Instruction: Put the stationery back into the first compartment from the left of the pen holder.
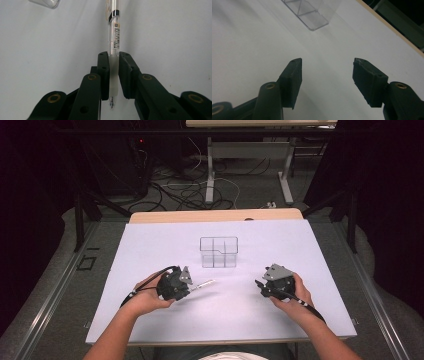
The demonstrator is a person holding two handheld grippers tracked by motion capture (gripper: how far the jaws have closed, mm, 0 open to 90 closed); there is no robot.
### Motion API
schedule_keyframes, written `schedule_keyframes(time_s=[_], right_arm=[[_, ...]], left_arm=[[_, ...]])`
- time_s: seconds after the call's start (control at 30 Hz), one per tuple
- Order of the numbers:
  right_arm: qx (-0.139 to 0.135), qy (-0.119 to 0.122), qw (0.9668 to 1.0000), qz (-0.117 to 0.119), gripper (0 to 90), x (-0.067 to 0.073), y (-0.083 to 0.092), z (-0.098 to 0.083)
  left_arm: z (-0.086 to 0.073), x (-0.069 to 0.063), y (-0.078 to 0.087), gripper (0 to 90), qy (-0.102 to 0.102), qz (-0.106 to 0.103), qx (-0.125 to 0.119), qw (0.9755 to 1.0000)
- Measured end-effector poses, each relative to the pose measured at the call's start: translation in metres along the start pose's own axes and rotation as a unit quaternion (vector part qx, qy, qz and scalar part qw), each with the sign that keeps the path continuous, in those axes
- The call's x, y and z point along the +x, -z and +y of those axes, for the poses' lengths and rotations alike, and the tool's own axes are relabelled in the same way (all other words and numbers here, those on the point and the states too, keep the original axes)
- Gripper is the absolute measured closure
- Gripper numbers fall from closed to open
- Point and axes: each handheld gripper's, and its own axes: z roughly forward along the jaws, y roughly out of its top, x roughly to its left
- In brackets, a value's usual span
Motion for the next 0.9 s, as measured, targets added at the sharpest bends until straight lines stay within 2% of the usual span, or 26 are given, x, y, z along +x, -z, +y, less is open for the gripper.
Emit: schedule_keyframes(time_s=[0.03,0.13,0.17,0.2,0.23,0.3,0.33,0.37,0.4,0.43,0.47,0.5,0.53,0.57,0.6,0.63,0.7,0.73,0.77,0.83,0.87,0.9], right_arm=[[-0.006,0.036,0.9993,0.002,41.3,0.004,0.000,0.003],[-0.009,0.062,0.9981,0.001,42.5,0.009,0.001,0.005],[-0.017,0.098,0.9950,-0.001,43.8,0.016,0.001,0.008],[-0.017,0.098,0.9950,-0.001,43.8,0.016,0.001,0.008],[-0.018,0.121,0.9924,-0.003,43.8,0.022,0.002,0.010],[-0.023,0.153,0.9878,-0.009,43.7,0.027,0.002,0.013],[-0.023,0.153,0.9878,-0.009,43.7,0.027,0.002,0.013],[-0.030,0.178,0.9835,-0.010,43.8,0.032,0.002,0.016],[-0.030,0.178,0.9835,-0.010,43.8,0.032,0.002,0.016],[-0.032,0.186,0.9821,-0.009,43.8,0.035,0.003,0.018],[-0.038,0.203,0.9784,-0.010,43.8,0.040,0.003,0.020],[-0.040,0.212,0.9764,-0.008,43.8,0.043,0.003,0.021],[-0.040,0.212,0.9764,-0.008,43.8,0.043,0.003,0.021],[-0.041,0.239,0.9701,-0.009,43.8,0.048,0.003,0.023],[-0.048,0.248,0.9676,-0.013,43.8,0.051,0.002,0.023],[-0.039,0.267,0.9627,-0.017,43.9,0.052,0.003,0.025],[-0.041,0.271,0.9616,-0.018,44.8,0.056,0.002,0.025],[-0.052,0.284,0.9573,-0.018,46.2,0.058,0.001,0.025],[-0.052,0.299,0.9527,-0.020,47.6,0.060,0.001,0.025],[-0.046,0.304,0.9514,-0.019,49.5,0.065,0.002,0.026],[-0.066,0.318,0.9457,-0.019,50.4,0.068,0.000,0.025],[-0.066,0.318,0.9457,-0.019,50.4,0.068,0.000,0.025]], left_arm=[[0.002,0.000,0.000,79.8,-0.002,0.000,0.000,1.0000],[0.006,-0.001,-0.002,79.8,-0.003,-0.002,0.000,1.0000],[0.008,-0.001,-0.002,79.8,-0.005,-0.002,0.002,1.0000],[0.009,-0.002,-0.003,79.8,-0.002,-0.003,-0.001,1.0000],[0.010,-0.002,-0.002,79.8,-0.001,-0.006,0.000,1.0000],[0.012,-0.002,-0.003,79.8,0.000,-0.008,0.000,1.0000],[0.014,-0.002,-0.003,79.8,0.003,-0.011,0.000,0.9999],[0.016,-0.002,-0.003,79.8,0.003,-0.013,0.002,0.9999],[0.017,-0.003,-0.004,79.8,0.005,-0.016,0.004,0.9999],[0.019,-0.003,-0.005,79.8,0.006,-0.019,0.005,0.9998],[0.021,-0.003,-0.006,79.8,0.010,-0.023,0.005,0.9997],[0.023,-0.003,-0.006,79.8,0.017,-0.030,0.007,0.9994],[0.025,-0.003,-0.007,79.8,0.017,-0.036,0.008,0.9992],[0.026,-0.003,-0.008,79.8,0.026,-0.045,0.007,0.9986],[0.028,-0.002,-0.008,79.8,0.031,-0.053,0.008,0.9981],[0.029,-0.002,-0.009,79.8,0.039,-0.061,0.006,0.9974],[0.032,0.000,-0.009,79.8,0.054,-0.077,0.006,0.9955],[0.033,0.002,-0.009,79.8,0.063,-0.085,0.004,0.9944],[0.034,0.003,-0.008,79.8,0.071,-0.092,0.003,0.9932],[0.035,0.005,-0.008,79.8,0.090,-0.103,-0.004,0.9906],[0.035,0.007,-0.008,79.8,0.105,-0.114,-0.006,0.9880],[0.036,0.008,-0.008,79.8,0.112,-0.119,-0.006,0.9866]])
